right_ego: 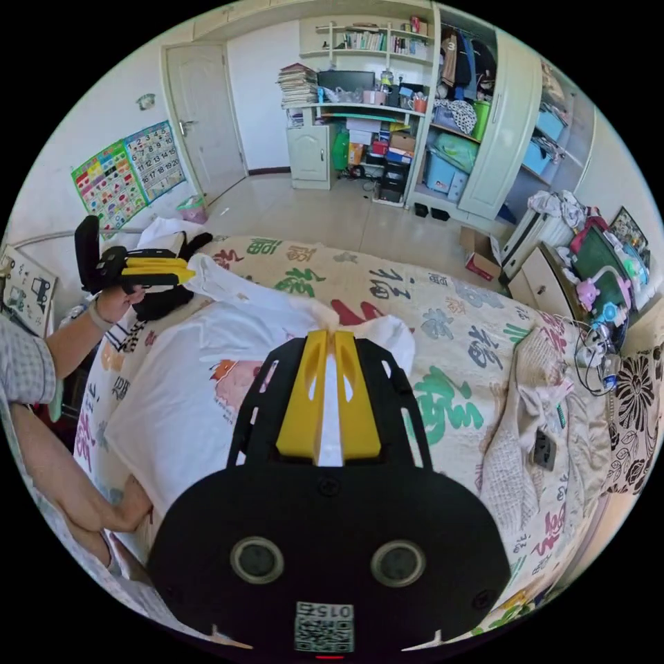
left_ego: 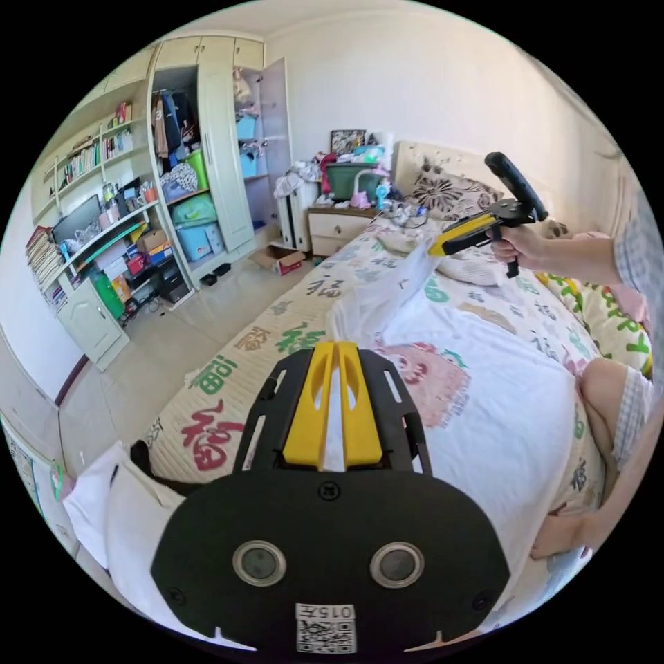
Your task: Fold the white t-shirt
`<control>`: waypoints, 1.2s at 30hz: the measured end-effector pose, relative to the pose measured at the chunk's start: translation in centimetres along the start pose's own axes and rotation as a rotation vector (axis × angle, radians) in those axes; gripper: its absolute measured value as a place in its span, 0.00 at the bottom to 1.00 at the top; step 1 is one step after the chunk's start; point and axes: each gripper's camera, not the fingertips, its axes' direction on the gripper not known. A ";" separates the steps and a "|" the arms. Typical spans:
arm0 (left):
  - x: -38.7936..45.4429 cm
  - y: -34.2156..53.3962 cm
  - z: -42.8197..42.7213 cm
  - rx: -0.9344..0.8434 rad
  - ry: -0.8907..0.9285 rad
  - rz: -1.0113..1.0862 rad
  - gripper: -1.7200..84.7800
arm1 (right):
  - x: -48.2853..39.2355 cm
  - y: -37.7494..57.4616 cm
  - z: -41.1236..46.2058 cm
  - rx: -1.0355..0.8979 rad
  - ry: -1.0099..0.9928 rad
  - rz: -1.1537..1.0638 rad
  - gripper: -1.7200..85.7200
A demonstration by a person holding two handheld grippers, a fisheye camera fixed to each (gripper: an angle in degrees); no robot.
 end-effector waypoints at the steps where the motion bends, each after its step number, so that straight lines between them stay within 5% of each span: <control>1: 1.0 1.0 -0.9 0.010 0.008 0.008 0.02 | -0.8 1.4 -0.7 -0.006 -0.007 -0.009 0.03; 12: 18.0 19.1 -9.0 -0.338 0.137 0.073 0.02 | -14.8 28.3 -4.0 -0.306 -0.056 -0.254 0.11; 25: 22.1 26.1 -11.2 -0.399 0.121 0.010 0.02 | -15.0 41.0 -4.9 -0.439 0.120 -0.459 0.15; 27: 21.4 27.3 -11.2 -0.457 0.174 -0.050 0.02 | -13.1 42.6 -4.4 -0.558 0.136 -0.332 0.15; 31: 19.2 28.3 -13.4 -0.427 0.177 -0.146 0.03 | -9.3 43.2 -6.4 -0.481 0.140 -0.144 0.15; 36: 13.3 28.9 -12.8 -0.310 0.293 -0.444 0.08 | -0.7 44.3 -4.5 -0.432 -0.315 0.407 0.15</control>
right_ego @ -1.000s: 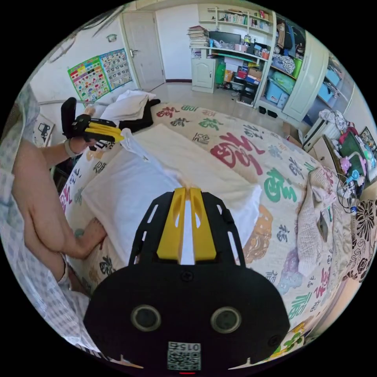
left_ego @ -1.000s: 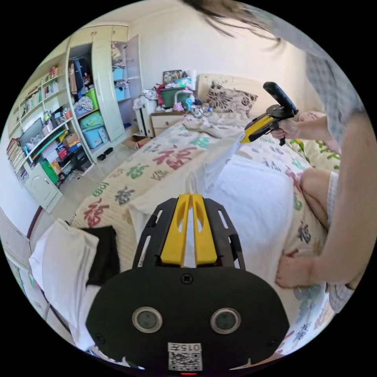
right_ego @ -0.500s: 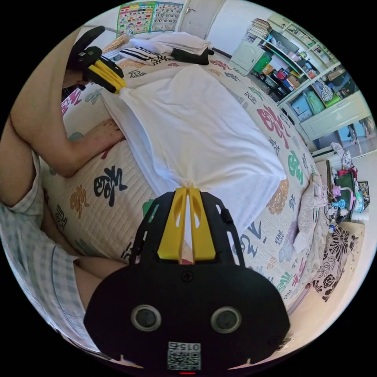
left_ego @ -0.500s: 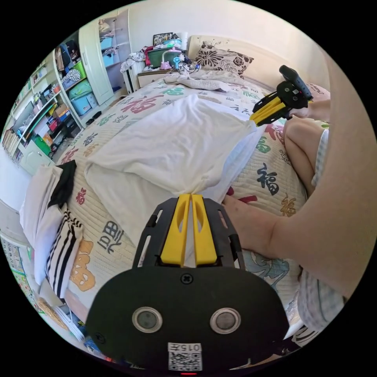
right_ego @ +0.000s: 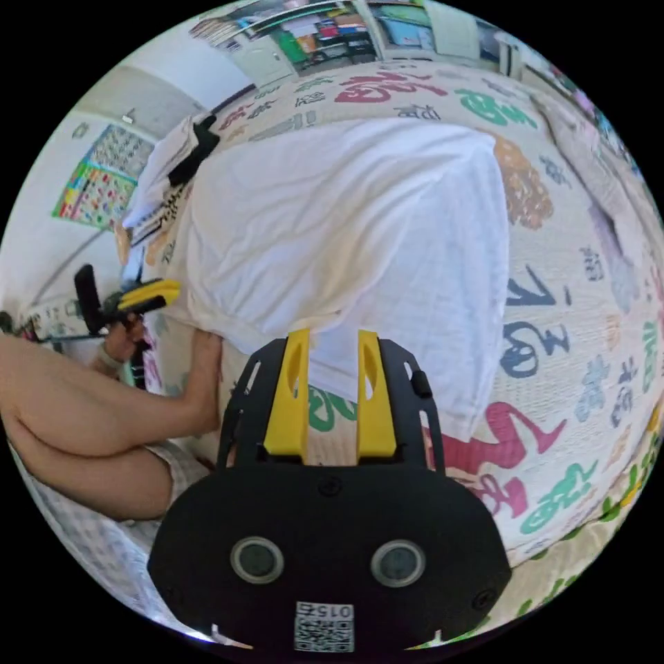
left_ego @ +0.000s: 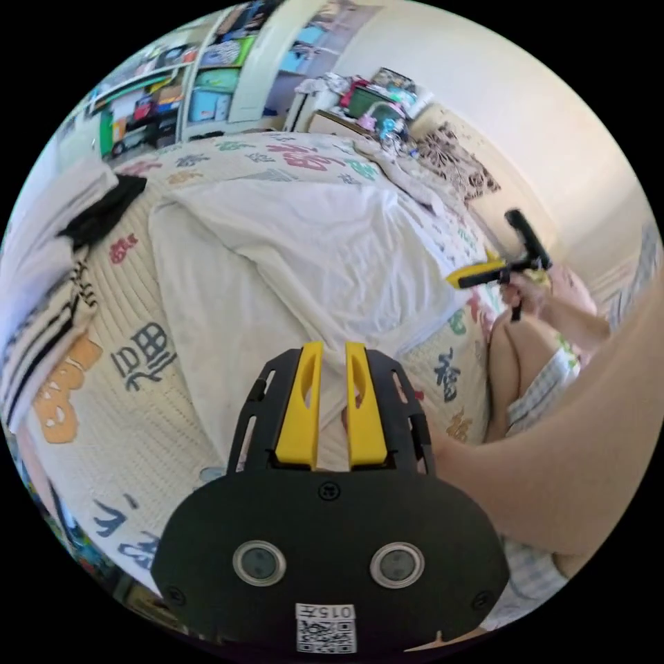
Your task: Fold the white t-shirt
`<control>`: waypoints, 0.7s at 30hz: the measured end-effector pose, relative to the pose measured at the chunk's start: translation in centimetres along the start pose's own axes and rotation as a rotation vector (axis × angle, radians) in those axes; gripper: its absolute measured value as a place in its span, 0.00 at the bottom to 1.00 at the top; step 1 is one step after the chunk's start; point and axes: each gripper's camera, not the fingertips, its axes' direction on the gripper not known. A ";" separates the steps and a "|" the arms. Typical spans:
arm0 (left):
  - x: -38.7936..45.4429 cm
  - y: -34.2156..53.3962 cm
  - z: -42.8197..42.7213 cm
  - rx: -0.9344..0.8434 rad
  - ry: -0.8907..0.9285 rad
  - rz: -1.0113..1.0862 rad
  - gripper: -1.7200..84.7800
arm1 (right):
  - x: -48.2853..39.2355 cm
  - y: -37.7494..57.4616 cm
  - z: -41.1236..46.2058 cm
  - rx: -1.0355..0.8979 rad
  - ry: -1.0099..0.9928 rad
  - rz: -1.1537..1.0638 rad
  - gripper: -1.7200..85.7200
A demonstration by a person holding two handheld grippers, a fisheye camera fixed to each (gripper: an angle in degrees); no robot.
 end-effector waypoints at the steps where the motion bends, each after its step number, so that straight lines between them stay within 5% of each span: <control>1: -0.7 -0.2 0.3 0.010 0.039 -0.030 0.08 | 1.0 -0.2 0.2 -0.006 -0.056 0.046 0.15; 8: -4.4 0.0 1.1 -0.032 0.076 -0.105 0.02 | 8.8 2.4 -1.6 -0.055 0.031 0.137 0.14; 13: -7.7 0.1 -1.2 -0.033 0.150 -0.131 0.04 | 14.9 3.7 -5.0 0.104 -0.195 0.221 0.12; 17: -13.2 -1.9 -6.3 0.167 0.124 -0.238 0.11 | 20.2 0.9 -9.7 0.338 -0.315 0.255 0.10; 21: -20.0 -6.4 -8.4 0.302 0.207 -0.330 0.14 | 24.2 -5.5 -11.6 0.353 -0.262 0.226 0.10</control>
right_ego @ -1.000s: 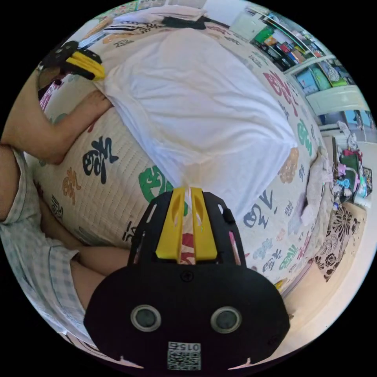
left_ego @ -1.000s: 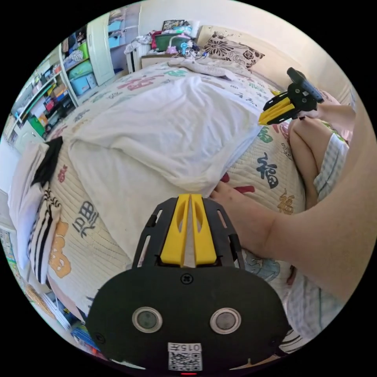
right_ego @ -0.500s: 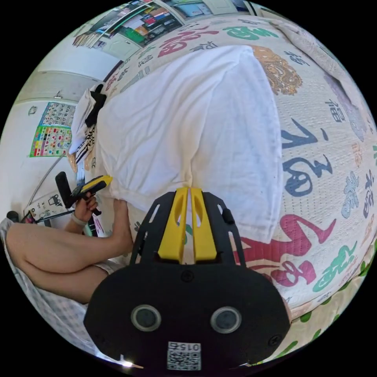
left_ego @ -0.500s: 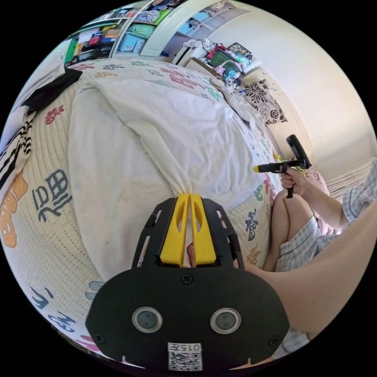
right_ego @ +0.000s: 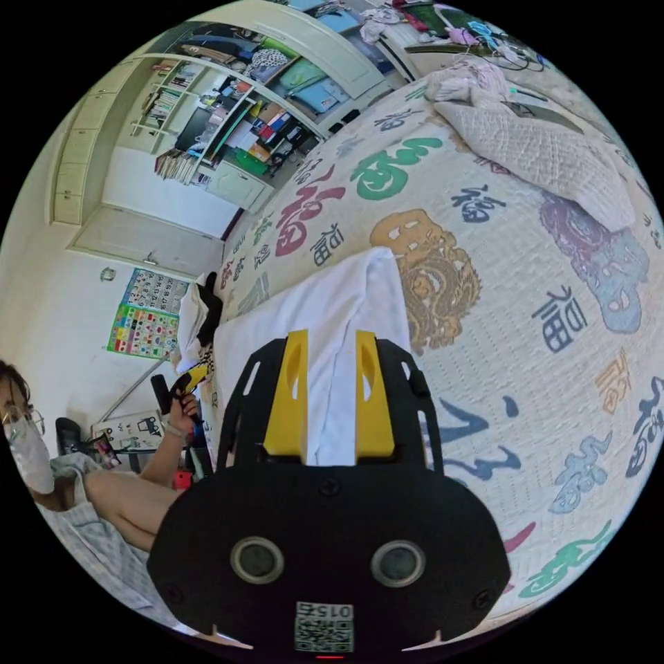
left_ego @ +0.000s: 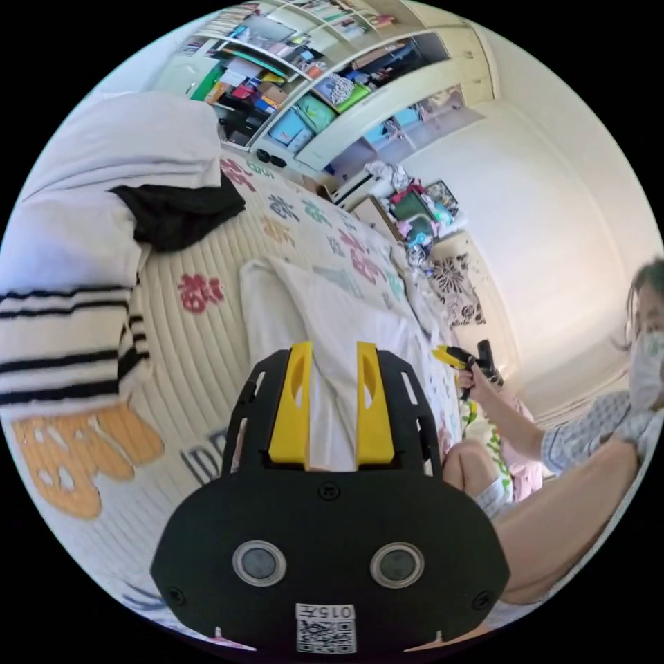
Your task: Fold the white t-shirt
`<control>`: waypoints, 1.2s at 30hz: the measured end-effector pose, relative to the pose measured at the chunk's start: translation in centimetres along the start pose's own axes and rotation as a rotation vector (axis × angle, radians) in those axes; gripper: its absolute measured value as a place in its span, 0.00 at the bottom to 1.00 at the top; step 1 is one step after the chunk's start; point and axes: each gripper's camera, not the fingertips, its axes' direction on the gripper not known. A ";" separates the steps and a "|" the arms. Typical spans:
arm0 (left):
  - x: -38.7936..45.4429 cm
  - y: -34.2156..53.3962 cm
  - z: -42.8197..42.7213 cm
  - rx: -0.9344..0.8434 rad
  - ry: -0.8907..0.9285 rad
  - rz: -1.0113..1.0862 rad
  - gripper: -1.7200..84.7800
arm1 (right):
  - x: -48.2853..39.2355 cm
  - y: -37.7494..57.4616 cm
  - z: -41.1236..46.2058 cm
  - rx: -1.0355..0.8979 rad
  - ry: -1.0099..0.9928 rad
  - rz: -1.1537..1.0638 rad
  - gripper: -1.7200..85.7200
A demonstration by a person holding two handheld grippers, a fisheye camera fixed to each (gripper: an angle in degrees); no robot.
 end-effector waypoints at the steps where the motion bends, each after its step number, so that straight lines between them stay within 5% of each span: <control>1: -0.6 -0.9 0.1 0.006 -0.001 -0.015 0.14 | 0.3 -0.9 0.0 0.009 0.009 -0.001 0.10; 7: -5.3 -7.1 2.6 -0.011 0.057 -0.159 0.15 | 4.2 -7.9 1.3 -0.043 -0.066 0.156 0.08; 14: -8.0 -9.8 3.3 0.023 0.193 -0.256 0.02 | 6.3 -11.4 0.8 -0.062 -0.044 0.223 0.02; 22: -6.8 -12.0 4.0 -0.084 0.009 -0.149 0.03 | 5.9 -13.8 -0.2 -0.069 0.040 0.125 0.03; 26: -4.8 -12.6 2.4 -0.051 0.013 -0.048 0.09 | 4.4 -14.3 -2.4 -0.022 0.036 0.020 0.07; 30: -2.8 -13.0 0.9 -0.048 -0.231 0.059 0.17 | 3.6 -15.5 -3.1 -0.041 0.120 -0.039 0.12; 36: -0.9 -13.6 4.6 -0.117 -0.301 0.059 0.18 | 0.3 -17.5 -0.1 -0.069 0.194 -0.029 0.18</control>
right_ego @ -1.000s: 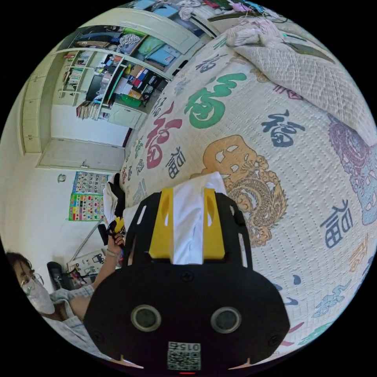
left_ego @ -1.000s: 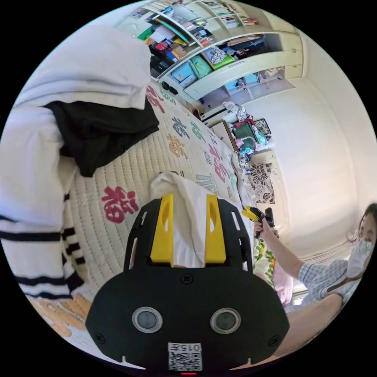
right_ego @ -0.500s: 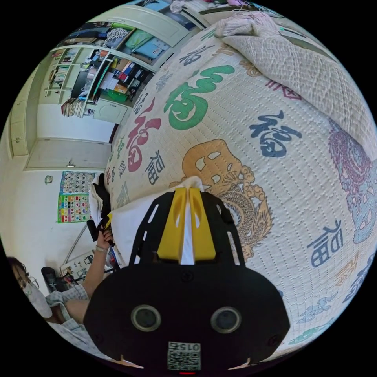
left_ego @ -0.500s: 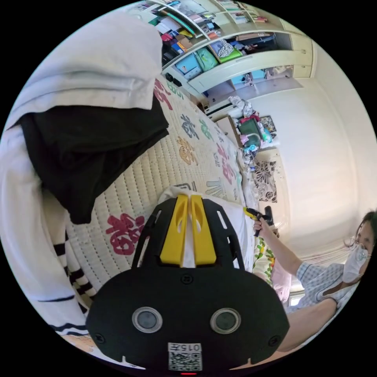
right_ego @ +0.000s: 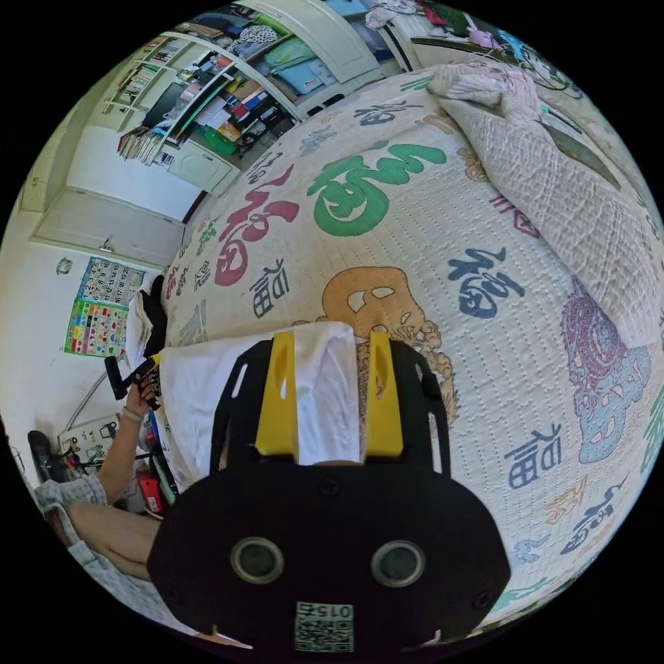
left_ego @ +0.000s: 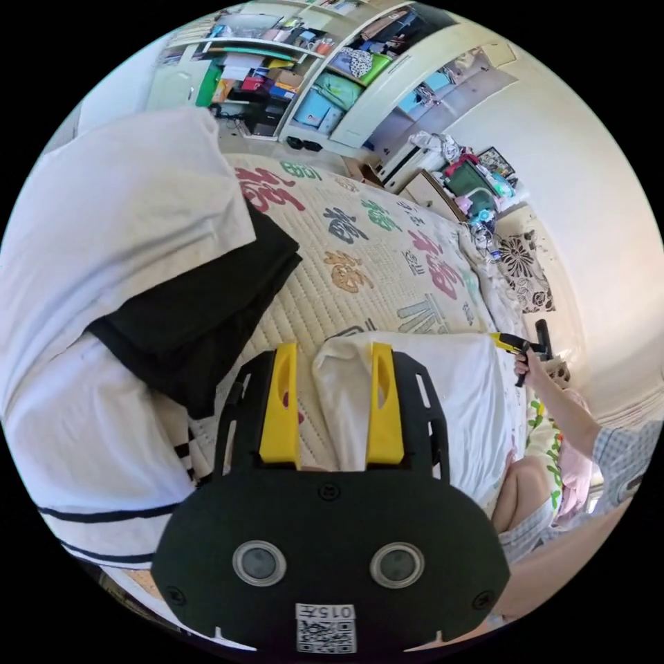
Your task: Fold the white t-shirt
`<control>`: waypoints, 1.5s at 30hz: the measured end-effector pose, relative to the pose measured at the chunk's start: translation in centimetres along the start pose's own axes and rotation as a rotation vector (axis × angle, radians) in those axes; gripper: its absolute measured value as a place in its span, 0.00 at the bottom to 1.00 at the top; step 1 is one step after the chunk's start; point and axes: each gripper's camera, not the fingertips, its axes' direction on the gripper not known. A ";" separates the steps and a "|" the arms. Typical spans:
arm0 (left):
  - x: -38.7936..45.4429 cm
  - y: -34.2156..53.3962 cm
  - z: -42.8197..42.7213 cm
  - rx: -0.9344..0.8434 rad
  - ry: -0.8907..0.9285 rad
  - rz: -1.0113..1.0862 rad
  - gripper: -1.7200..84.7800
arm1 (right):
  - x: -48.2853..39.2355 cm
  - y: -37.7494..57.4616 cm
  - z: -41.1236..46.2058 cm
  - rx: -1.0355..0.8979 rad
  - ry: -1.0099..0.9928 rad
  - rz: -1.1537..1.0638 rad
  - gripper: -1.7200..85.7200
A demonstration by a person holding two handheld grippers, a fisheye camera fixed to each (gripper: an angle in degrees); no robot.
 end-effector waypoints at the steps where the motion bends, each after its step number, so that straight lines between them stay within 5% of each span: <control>1: 0.5 0.0 0.1 0.004 -0.010 0.005 0.18 | -0.7 -0.1 0.1 -0.001 0.032 -0.002 0.18; 8: 6.7 0.0 2.0 -0.080 -0.188 0.116 0.11 | -9.3 -0.1 2.4 -0.049 0.370 -0.235 0.06; 12: 6.1 -1.2 1.2 -0.079 0.041 0.056 0.06 | -9.4 -1.7 0.8 -0.070 0.192 -0.187 0.04; 15: 7.3 -2.7 0.9 -0.091 0.049 0.118 0.05 | -8.5 -3.0 -1.2 -0.053 0.020 -0.092 0.03; 20: 9.0 -6.5 0.3 -0.009 0.202 0.111 0.05 | -10.2 -4.7 -3.5 0.020 0.100 -0.082 0.03; 24: 12.2 -9.1 1.6 0.033 0.103 0.219 0.07 | -11.2 -5.9 -4.4 0.125 0.083 0.014 0.04; 28: 12.8 -8.4 4.4 -0.116 0.045 0.211 0.07 | -12.0 -5.0 -2.3 0.050 0.127 0.105 0.06; 34: 12.4 -1.3 -2.4 0.169 -0.020 0.223 0.05 | -16.3 1.1 -5.5 0.383 0.135 0.095 0.02; 40: 15.0 9.9 -11.2 0.487 -0.014 0.331 0.10 | -27.3 11.7 -9.4 0.774 0.033 -0.242 0.02; 45: 20.8 21.0 -18.2 1.031 -0.218 0.365 0.11 | -39.8 22.1 -8.6 1.255 0.168 -0.410 0.06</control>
